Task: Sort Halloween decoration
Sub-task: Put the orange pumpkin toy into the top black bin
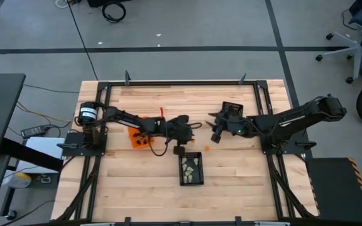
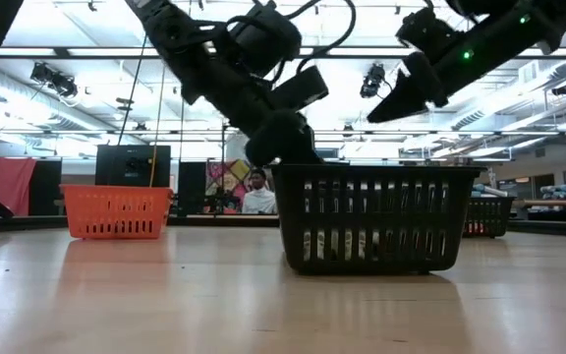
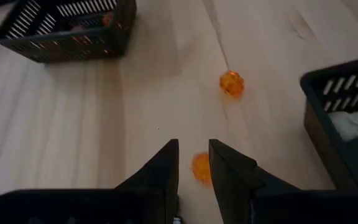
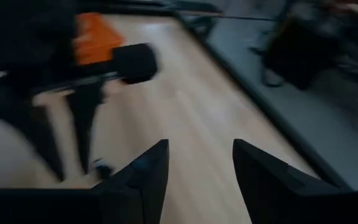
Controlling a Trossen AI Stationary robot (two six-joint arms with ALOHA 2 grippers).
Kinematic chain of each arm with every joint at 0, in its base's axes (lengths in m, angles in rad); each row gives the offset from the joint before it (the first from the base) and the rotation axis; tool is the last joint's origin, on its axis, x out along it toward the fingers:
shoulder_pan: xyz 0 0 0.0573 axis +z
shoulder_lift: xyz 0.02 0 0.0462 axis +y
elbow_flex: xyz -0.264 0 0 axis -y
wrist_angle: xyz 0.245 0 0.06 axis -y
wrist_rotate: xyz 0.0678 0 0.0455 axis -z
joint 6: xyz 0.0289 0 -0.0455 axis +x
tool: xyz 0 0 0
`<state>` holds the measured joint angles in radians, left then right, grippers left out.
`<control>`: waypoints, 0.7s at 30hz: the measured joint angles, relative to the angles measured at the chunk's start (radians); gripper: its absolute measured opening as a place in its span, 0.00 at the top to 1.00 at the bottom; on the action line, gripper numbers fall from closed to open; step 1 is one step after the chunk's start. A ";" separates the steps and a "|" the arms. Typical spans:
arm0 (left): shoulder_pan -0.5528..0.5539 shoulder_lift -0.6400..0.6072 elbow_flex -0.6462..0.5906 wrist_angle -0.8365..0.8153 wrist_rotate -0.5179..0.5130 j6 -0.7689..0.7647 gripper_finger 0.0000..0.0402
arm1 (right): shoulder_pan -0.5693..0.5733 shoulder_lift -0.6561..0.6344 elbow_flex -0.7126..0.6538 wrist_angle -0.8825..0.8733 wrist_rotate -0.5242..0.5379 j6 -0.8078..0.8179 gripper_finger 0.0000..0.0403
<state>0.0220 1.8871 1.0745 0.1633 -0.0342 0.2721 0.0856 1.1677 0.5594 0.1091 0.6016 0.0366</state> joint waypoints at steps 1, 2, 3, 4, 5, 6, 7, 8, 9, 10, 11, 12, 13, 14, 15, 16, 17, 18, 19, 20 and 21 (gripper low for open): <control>0.004 0.005 0.012 -0.002 0.000 0.009 0.77 | 0.000 -0.015 0.000 -0.009 0.032 0.012 0.55; 0.008 0.025 0.035 0.012 0.000 0.014 0.77 | 0.000 -0.029 0.000 -0.017 0.060 0.023 0.55; 0.012 0.040 0.057 0.037 0.000 0.017 0.77 | 0.000 -0.046 0.000 -0.032 0.087 0.036 0.55; 0.016 0.051 0.068 0.037 0.001 0.020 0.77 | 0.000 -0.059 0.000 -0.044 0.115 0.045 0.55; 0.019 0.068 0.089 0.053 0.001 0.025 0.77 | 0.001 -0.071 0.000 -0.057 0.140 0.056 0.55; 0.022 0.085 0.113 0.064 0.001 0.027 0.77 | 0.001 -0.088 0.001 -0.093 0.158 0.067 0.55; 0.026 0.103 0.130 0.057 0.000 0.028 0.77 | 0.004 -0.100 -0.001 -0.120 0.176 0.074 0.55; 0.029 0.119 0.152 0.063 0.001 0.027 0.77 | 0.007 -0.109 -0.001 -0.130 0.187 0.084 0.55; 0.034 0.127 0.163 0.050 0.001 0.023 0.77 | 0.011 -0.122 0.000 -0.157 0.190 0.094 0.55; 0.037 0.145 0.179 0.040 0.001 0.019 0.77 | 0.014 -0.133 -0.001 -0.185 0.192 0.102 0.55; 0.039 0.162 0.205 0.061 0.000 0.012 0.77 | 0.017 -0.139 0.000 -0.196 0.180 0.113 0.55; 0.043 0.164 0.213 0.034 0.001 0.006 0.77 | 0.018 -0.144 0.000 -0.221 0.141 0.123 0.55; 0.045 0.168 0.227 0.012 0.001 0.003 0.76 | 0.018 -0.147 0.000 -0.250 0.079 0.126 0.55; 0.048 0.177 0.250 0.017 0.001 0.000 0.76 | 0.017 -0.147 0.000 -0.268 -0.005 0.125 0.55; 0.048 0.178 0.260 -0.011 0.001 0.002 0.76 | 0.018 -0.146 -0.001 -0.284 -0.094 0.124 0.55; 0.048 0.175 0.270 -0.055 0.000 0.002 0.76 | 0.022 -0.136 -0.005 -0.274 -0.162 0.125 0.55; 0.048 0.175 0.284 -0.085 0.001 0.002 0.76 | 0.026 -0.130 -0.014 -0.258 -0.226 0.126 0.55; 0.048 0.173 0.290 -0.114 0.001 0.002 0.76 | 0.034 -0.127 -0.030 -0.255 -0.268 0.129 0.55; 0.047 0.168 0.293 -0.131 0.001 0.003 0.76 | 0.041 -0.113 -0.044 -0.241 -0.289 0.130 0.55; 0.047 0.158 0.294 -0.153 0.001 0.003 0.76 | 0.050 -0.100 -0.055 -0.211 -0.305 0.130 0.55; 0.047 0.148 0.293 -0.188 0.001 0.002 0.76 | 0.058 -0.089 -0.069 -0.195 -0.311 0.130 0.55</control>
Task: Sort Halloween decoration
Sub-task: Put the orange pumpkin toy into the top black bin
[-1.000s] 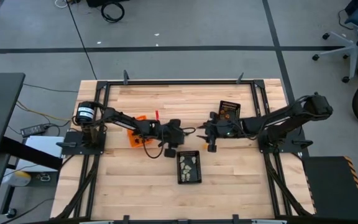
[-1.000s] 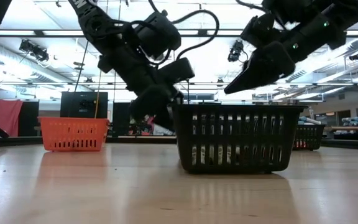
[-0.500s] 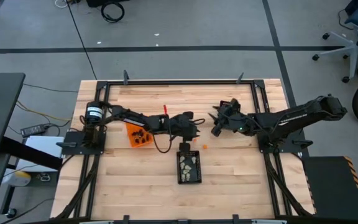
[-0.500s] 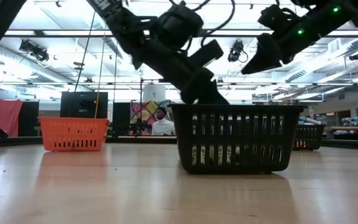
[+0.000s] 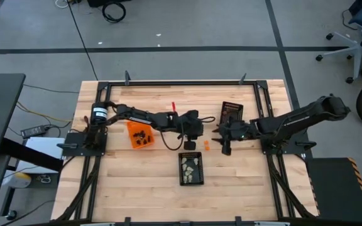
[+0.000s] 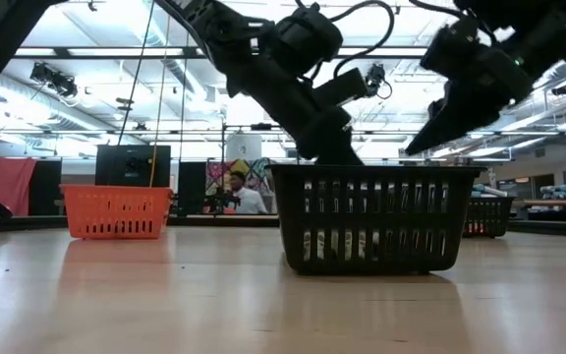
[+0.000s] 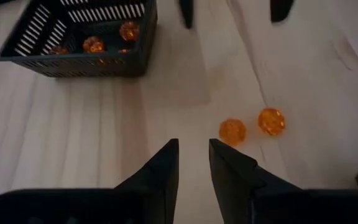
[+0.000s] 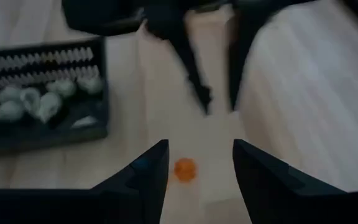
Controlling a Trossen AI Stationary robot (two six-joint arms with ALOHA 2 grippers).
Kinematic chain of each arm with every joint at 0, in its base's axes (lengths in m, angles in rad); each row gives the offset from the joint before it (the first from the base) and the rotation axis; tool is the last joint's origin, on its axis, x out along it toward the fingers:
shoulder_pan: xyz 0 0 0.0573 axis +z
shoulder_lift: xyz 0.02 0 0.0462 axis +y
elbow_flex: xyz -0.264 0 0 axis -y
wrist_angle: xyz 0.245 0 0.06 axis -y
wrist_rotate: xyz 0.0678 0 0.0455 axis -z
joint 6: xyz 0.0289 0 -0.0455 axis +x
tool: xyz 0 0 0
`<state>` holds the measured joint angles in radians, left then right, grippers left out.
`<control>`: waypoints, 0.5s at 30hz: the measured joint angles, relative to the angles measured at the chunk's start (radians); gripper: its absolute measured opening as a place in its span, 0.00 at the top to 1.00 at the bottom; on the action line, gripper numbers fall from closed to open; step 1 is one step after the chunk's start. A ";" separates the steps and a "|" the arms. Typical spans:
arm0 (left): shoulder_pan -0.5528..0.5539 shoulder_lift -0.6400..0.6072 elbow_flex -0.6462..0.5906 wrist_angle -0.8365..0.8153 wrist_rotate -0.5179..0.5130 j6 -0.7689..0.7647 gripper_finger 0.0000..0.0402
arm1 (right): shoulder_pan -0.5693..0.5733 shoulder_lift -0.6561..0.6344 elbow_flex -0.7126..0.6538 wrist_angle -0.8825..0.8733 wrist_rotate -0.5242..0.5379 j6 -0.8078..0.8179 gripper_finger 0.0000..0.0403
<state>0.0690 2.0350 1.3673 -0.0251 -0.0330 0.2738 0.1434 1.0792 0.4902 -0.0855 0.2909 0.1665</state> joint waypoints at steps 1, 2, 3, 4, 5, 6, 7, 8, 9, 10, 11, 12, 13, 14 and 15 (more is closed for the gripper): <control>-0.001 -0.005 0.001 -0.012 0.000 0.000 0.76 | 0.008 0.013 -0.011 0.016 -0.001 -0.001 0.55; -0.001 -0.012 0.003 -0.032 0.000 -0.001 0.76 | 0.015 0.032 -0.019 0.047 -0.003 -0.001 0.55; -0.001 -0.021 0.000 -0.080 0.000 -0.006 0.76 | 0.020 0.049 -0.026 0.071 -0.004 -0.002 0.55; -0.001 -0.025 -0.001 -0.101 0.000 -0.012 0.76 | 0.023 0.065 -0.033 0.095 0.000 -0.005 0.55; -0.001 -0.025 0.001 -0.102 0.000 -0.017 0.76 | 0.027 0.080 -0.038 0.117 0.004 -0.007 0.55; -0.001 -0.031 0.001 -0.137 0.000 -0.018 0.76 | 0.028 0.102 -0.040 0.147 0.008 -0.009 0.54; -0.001 -0.037 -0.001 -0.167 0.000 -0.019 0.76 | 0.028 0.126 -0.041 0.179 0.011 -0.009 0.54; -0.002 -0.037 0.000 -0.166 0.000 -0.019 0.76 | 0.028 0.144 -0.041 0.194 0.015 -0.009 0.53; -0.003 -0.037 0.000 -0.172 -0.001 -0.021 0.76 | 0.028 0.168 -0.043 0.212 0.019 -0.009 0.52; -0.005 -0.037 0.000 -0.186 -0.001 -0.021 0.76 | 0.027 0.198 -0.043 0.241 0.022 -0.009 0.52; -0.008 -0.037 0.000 -0.191 -0.001 -0.021 0.77 | 0.027 0.226 -0.043 0.254 0.022 -0.009 0.51; -0.012 -0.037 -0.001 -0.191 -0.001 -0.016 0.77 | 0.028 0.249 -0.043 0.259 0.022 -0.009 0.49; -0.016 -0.037 -0.002 -0.182 0.000 -0.007 0.78 | 0.028 0.276 -0.044 0.276 0.022 -0.008 0.48; -0.019 -0.037 -0.009 -0.158 -0.001 0.002 0.79 | 0.028 0.305 -0.043 0.304 0.022 -0.002 0.47; -0.023 -0.037 -0.018 -0.142 -0.001 0.007 0.80 | 0.028 0.325 -0.042 0.305 0.020 0.007 0.45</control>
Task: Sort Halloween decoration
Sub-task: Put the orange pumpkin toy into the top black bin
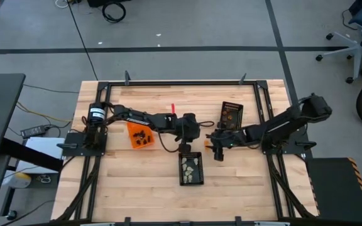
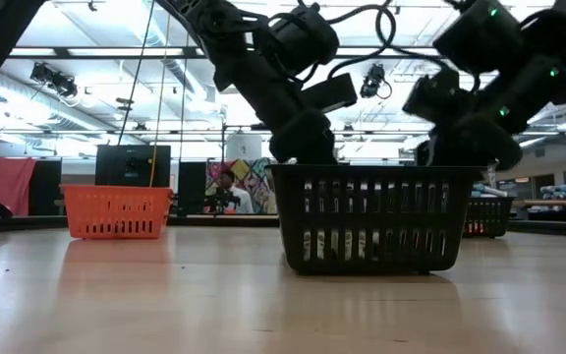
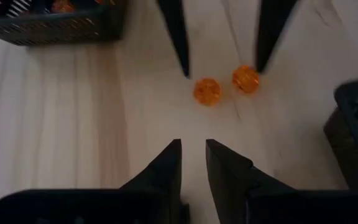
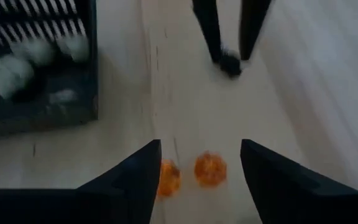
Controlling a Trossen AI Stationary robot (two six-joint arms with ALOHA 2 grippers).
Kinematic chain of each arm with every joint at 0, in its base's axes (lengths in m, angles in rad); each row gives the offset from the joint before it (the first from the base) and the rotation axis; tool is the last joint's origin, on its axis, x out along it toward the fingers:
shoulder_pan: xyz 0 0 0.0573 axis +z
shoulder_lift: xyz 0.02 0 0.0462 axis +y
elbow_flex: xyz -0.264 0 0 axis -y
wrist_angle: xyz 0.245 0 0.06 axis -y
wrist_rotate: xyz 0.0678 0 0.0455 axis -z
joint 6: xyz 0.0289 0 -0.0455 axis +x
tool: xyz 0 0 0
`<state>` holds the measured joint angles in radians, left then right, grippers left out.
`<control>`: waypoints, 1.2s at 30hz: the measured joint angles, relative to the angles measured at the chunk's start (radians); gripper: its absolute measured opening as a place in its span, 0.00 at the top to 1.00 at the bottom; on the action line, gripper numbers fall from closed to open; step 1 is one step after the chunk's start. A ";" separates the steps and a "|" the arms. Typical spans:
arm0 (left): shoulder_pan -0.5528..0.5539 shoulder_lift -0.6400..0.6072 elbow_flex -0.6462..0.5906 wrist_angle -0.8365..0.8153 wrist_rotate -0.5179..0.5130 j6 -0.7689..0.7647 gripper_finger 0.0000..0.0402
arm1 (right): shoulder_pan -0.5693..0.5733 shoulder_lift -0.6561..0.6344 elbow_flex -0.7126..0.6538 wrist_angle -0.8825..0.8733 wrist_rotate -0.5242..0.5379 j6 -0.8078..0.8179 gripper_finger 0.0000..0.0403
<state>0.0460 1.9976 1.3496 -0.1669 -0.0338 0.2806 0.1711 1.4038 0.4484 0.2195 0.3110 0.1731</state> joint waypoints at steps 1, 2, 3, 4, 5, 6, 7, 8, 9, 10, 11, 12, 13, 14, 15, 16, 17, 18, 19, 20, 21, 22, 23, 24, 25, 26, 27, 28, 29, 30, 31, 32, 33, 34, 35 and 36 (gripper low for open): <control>-0.001 0.000 -0.008 0.009 0.000 0.001 0.82 | 0.000 0.014 -0.001 -0.006 -0.009 0.006 0.44; -0.002 0.000 -0.015 0.025 0.001 0.001 0.83 | 0.000 0.035 0.001 0.003 -0.016 0.009 0.43; -0.002 -0.004 -0.022 0.032 0.000 0.002 0.84 | 0.000 0.053 0.005 0.008 -0.022 0.011 0.41; -0.001 -0.009 -0.030 0.037 -0.001 0.002 0.86 | 0.003 0.062 0.005 0.002 -0.022 0.011 0.40; -0.001 -0.013 -0.042 0.062 -0.003 0.002 0.87 | 0.006 0.074 0.005 0.008 -0.022 0.009 0.40; 0.000 -0.017 -0.056 0.087 -0.006 0.002 0.88 | 0.009 0.092 0.005 0.025 -0.022 0.008 0.39; 0.000 -0.029 -0.079 0.087 -0.008 0.002 0.89 | 0.011 0.109 0.005 0.033 -0.020 0.008 0.38; 0.000 -0.037 -0.098 0.090 -0.008 0.001 0.90 | 0.012 0.120 0.005 0.035 -0.020 0.002 0.38; 0.000 -0.042 -0.113 0.127 -0.011 0.001 0.91 | 0.012 0.133 0.005 0.050 -0.020 -0.005 0.38; 0.000 -0.058 -0.137 0.143 -0.017 0.000 0.92 | 0.012 0.150 0.005 0.074 -0.019 -0.009 0.38; 0.000 -0.072 -0.158 0.146 -0.025 -0.002 0.93 | 0.012 0.163 0.005 0.085 -0.016 -0.015 0.38; -0.001 -0.085 -0.172 0.166 -0.027 -0.004 0.94 | 0.012 0.174 0.007 0.091 -0.008 -0.021 0.39; -0.001 -0.098 -0.192 0.171 -0.030 -0.007 0.95 | 0.012 0.187 0.007 0.097 -0.011 -0.025 0.39; -0.001 -0.113 -0.212 0.169 -0.034 -0.010 0.95 | 0.012 0.204 0.005 0.115 -0.012 -0.027 0.39; -0.001 -0.129 -0.230 0.172 -0.035 -0.019 0.96 | 0.012 0.210 0.009 0.116 -0.009 -0.033 0.39; -0.001 -0.139 -0.246 0.172 -0.037 -0.024 0.96 | 0.013 0.211 0.009 0.114 -0.007 -0.038 0.40; -0.001 -0.151 -0.259 0.193 -0.037 -0.031 0.96 | 0.013 0.218 0.009 0.116 -0.009 -0.039 0.40; -0.001 -0.173 -0.280 0.189 -0.038 -0.043 0.96 | 0.013 0.221 0.009 0.117 -0.007 -0.039 0.40; 0.000 -0.188 -0.298 0.182 -0.039 -0.049 0.96 | 0.013 0.214 0.009 0.113 -0.002 -0.038 0.41; 0.000 -0.197 -0.305 0.207 -0.040 -0.057 0.96 | 0.013 0.210 0.009 0.104 0.003 -0.039 0.41; 0.000 -0.210 -0.321 0.212 -0.041 -0.066 0.96 | 0.013 0.208 0.009 0.101 0.003 -0.043 0.42; 0.000 -0.221 -0.337 0.197 -0.045 -0.073 0.96 | 0.012 0.205 0.007 0.103 0.002 -0.046 0.42; 0.000 -0.230 -0.342 0.198 -0.045 -0.081 0.96 | 0.013 0.199 0.007 0.090 0.004 -0.049 0.43; 0.000 -0.236 -0.351 0.198 -0.045 -0.087 0.96 | 0.013 0.190 0.006 0.072 0.008 -0.056 0.44; 0.000 -0.244 -0.361 0.205 -0.047 -0.094 0.96 | 0.013 0.186 0.003 0.072 0.008 -0.060 0.45; 0.000 -0.256 -0.368 0.206 -0.047 -0.102 0.96 | 0.013 0.184 0.005 0.068 0.009 -0.061 0.46; 0.000 -0.266 -0.377 0.196 -0.047 -0.109 0.96 | 0.011 0.178 0.005 0.060 0.009 -0.064 0.47; 0.000 -0.268 -0.379 0.202 -0.047 -0.117 0.96 | 0.009 0.174 0.003 0.057 0.009 -0.064 0.49; 0.000 -0.271 -0.381 0.207 -0.047 -0.124 0.96 | 0.008 0.174 0.003 0.058 0.009 -0.065 0.50; -0.002 -0.276 -0.387 0.194 -0.047 -0.129 0.96 | 0.008 0.174 0.003 0.059 0.010 -0.068 0.52; -0.003 -0.278 -0.389 0.191 -0.047 -0.136 0.96 | 0.006 0.174 0.003 0.060 0.010 -0.072 0.54; -0.004 -0.278 -0.389 0.198 -0.047 -0.138 0.96 | 0.005 0.174 0.003 0.060 0.010 -0.079 0.56; -0.006 -0.278 -0.388 0.195 -0.047 -0.139 0.96 | 0.004 0.175 0.003 0.064 0.012 -0.085 0.57; -0.009 -0.278 -0.388 0.193 -0.047 -0.140 0.96 | 0.003 0.175 0.003 0.066 0.018 -0.090 0.59; -0.012 -0.278 -0.388 0.191 -0.046 -0.140 0.96 | 0.003 0.175 0.003 0.067 0.024 -0.096 0.61; -0.016 -0.278 -0.388 0.190 -0.046 -0.140 0.96 | 0.003 0.174 0.002 0.068 0.033 -0.101 0.62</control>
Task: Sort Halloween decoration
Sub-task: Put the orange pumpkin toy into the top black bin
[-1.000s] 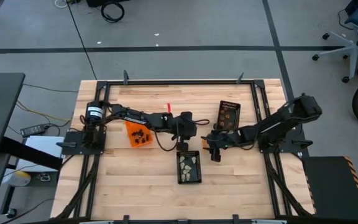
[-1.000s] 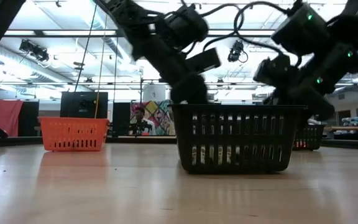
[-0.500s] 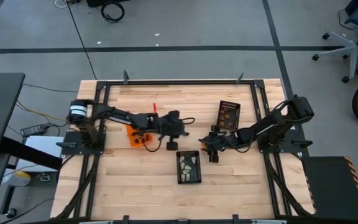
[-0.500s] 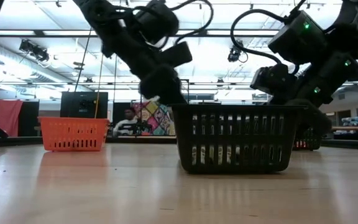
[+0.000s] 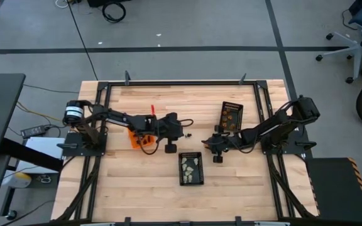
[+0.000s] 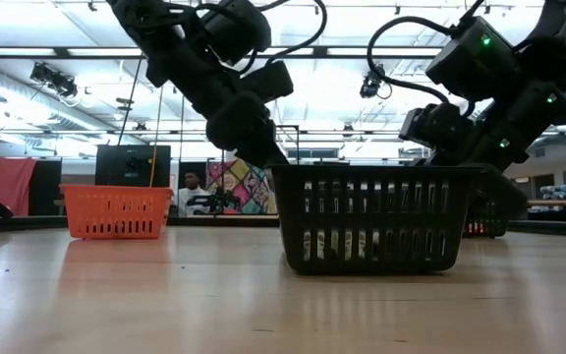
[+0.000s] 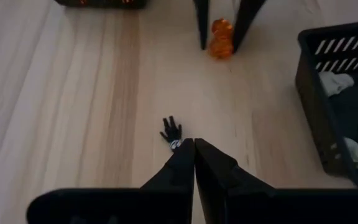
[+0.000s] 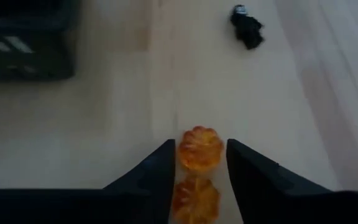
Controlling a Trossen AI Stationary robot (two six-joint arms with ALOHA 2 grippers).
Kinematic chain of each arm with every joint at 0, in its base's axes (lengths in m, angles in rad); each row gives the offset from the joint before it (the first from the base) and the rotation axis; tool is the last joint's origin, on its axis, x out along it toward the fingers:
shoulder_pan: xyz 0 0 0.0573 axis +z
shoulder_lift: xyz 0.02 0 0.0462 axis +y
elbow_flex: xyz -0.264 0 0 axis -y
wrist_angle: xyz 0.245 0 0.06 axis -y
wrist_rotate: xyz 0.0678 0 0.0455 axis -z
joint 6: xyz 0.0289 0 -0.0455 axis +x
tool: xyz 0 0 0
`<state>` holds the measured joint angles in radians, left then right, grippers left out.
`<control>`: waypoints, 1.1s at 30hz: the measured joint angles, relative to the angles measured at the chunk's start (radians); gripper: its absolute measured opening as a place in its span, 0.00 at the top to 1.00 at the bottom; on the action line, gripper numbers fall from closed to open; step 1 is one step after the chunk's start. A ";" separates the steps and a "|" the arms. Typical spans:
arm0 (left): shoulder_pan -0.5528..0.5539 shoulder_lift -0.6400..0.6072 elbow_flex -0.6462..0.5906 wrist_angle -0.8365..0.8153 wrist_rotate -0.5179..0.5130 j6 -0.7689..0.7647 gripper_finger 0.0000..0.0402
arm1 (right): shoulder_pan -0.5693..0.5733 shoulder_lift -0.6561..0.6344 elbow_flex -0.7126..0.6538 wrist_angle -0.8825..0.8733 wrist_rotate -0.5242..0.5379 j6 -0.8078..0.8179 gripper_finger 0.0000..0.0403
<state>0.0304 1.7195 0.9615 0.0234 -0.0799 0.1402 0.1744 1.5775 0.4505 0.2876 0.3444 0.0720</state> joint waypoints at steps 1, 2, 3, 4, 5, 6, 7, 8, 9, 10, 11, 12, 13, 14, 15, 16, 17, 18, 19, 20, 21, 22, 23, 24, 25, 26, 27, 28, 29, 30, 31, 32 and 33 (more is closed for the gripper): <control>-0.002 0.000 0.000 0.003 0.000 0.000 0.96 | -0.002 0.000 -0.001 0.004 0.007 -0.002 0.64; -0.004 0.000 0.000 0.004 0.000 0.000 0.96 | -0.005 0.000 -0.001 0.006 0.011 -0.003 0.65; -0.008 0.000 0.000 0.005 0.000 0.000 0.96 | -0.008 0.000 -0.001 0.008 0.013 -0.005 0.67; -0.010 0.000 0.000 0.007 0.000 0.000 0.96 | -0.011 0.000 -0.001 0.010 0.014 -0.005 0.68; -0.011 0.000 0.000 0.009 0.000 0.000 0.96 | -0.015 0.000 -0.001 0.011 0.014 -0.005 0.69; -0.013 0.000 0.000 0.010 0.000 0.000 0.96 | -0.017 0.000 -0.001 0.010 0.013 -0.005 0.70; -0.013 0.000 0.000 0.010 0.001 0.000 0.96 | -0.019 0.000 -0.001 0.011 0.013 -0.004 0.71; -0.013 0.001 0.000 0.010 0.002 0.000 0.96 | -0.020 0.000 -0.001 0.011 0.013 -0.004 0.72; -0.013 0.001 0.000 0.010 0.002 0.000 0.96 | -0.020 0.000 -0.001 0.011 0.014 -0.005 0.72; -0.012 0.001 0.000 0.010 0.002 0.000 0.96 | -0.020 0.000 -0.001 0.011 0.022 -0.005 0.73; -0.012 0.002 0.000 0.011 0.002 0.000 0.96 | -0.020 0.000 -0.001 0.010 0.035 -0.005 0.73; -0.012 0.002 0.000 0.011 0.002 0.000 0.96 | -0.020 0.000 -0.001 0.010 0.047 -0.005 0.73; -0.012 0.002 0.000 0.011 0.002 0.000 0.96 | -0.020 -0.001 -0.001 0.010 0.055 -0.005 0.73; -0.011 0.002 0.000 0.011 0.002 0.000 0.96 | -0.020 -0.001 -0.001 0.010 0.057 -0.005 0.73; -0.011 0.002 0.000 0.011 0.002 0.000 0.96 | -0.020 -0.001 -0.001 0.010 0.056 -0.006 0.73; -0.011 0.002 0.000 0.011 0.002 0.000 0.96 | -0.020 -0.001 -0.001 0.010 0.054 -0.009 0.73; -0.011 0.002 0.000 0.011 0.002 0.000 0.96 | -0.020 -0.001 -0.001 0.010 0.053 -0.010 0.73; -0.011 0.002 0.000 0.011 0.002 0.000 0.96 | -0.020 -0.001 -0.001 0.010 0.052 -0.012 0.73; -0.011 0.002 0.000 0.011 0.002 0.000 0.96 | -0.020 -0.001 -0.001 0.010 0.051 -0.014 0.73; -0.011 0.002 0.000 0.011 0.002 0.000 0.96 | -0.020 -0.001 -0.001 0.011 0.050 -0.016 0.73; -0.011 0.002 0.000 0.011 0.002 0.000 0.96 | -0.020 -0.001 -0.001 0.011 0.048 -0.016 0.73; -0.011 0.002 0.000 0.011 0.002 0.000 0.96 | -0.020 -0.001 -0.001 0.011 0.046 -0.015 0.73; -0.011 0.002 0.000 0.011 0.002 0.000 0.96 | -0.020 -0.001 -0.001 0.011 0.045 -0.015 0.73; -0.011 0.002 0.000 0.011 0.002 0.000 0.96 | -0.020 -0.001 0.000 0.011 0.041 -0.015 0.73; -0.011 0.002 0.000 0.011 0.002 0.000 0.96 | -0.020 -0.001 0.000 0.012 0.042 -0.015 0.73; -0.011 0.002 0.000 0.011 0.002 0.000 0.96 | -0.020 -0.002 0.000 0.012 0.046 -0.015 0.73; -0.011 0.002 0.000 0.011 0.002 0.000 0.96 | -0.018 -0.002 0.000 0.012 0.053 -0.015 0.73; -0.010 0.002 0.000 0.011 0.002 0.000 0.96 | -0.017 -0.004 0.000 0.012 0.055 -0.016 0.73; -0.010 0.002 0.000 0.011 0.002 0.000 0.96 | -0.017 -0.008 0.000 0.012 0.055 -0.017 0.73; -0.010 0.002 0.000 0.011 0.002 0.000 0.96 | -0.017 -0.011 0.001 0.013 0.055 -0.019 0.73; -0.010 0.002 0.000 0.011 0.002 0.000 0.96 | -0.016 -0.016 0.001 0.011 0.055 -0.020 0.73; -0.010 0.002 0.000 0.011 0.002 0.000 0.96 | -0.016 -0.023 0.001 0.006 0.055 -0.021 0.73; -0.010 0.002 0.000 0.011 0.002 0.000 0.96 | -0.016 -0.031 0.001 0.006 0.055 -0.022 0.73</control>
<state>0.0200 1.7218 0.9619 0.0341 -0.0784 0.1402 0.1585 1.5462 0.4519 0.2935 0.3992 0.0502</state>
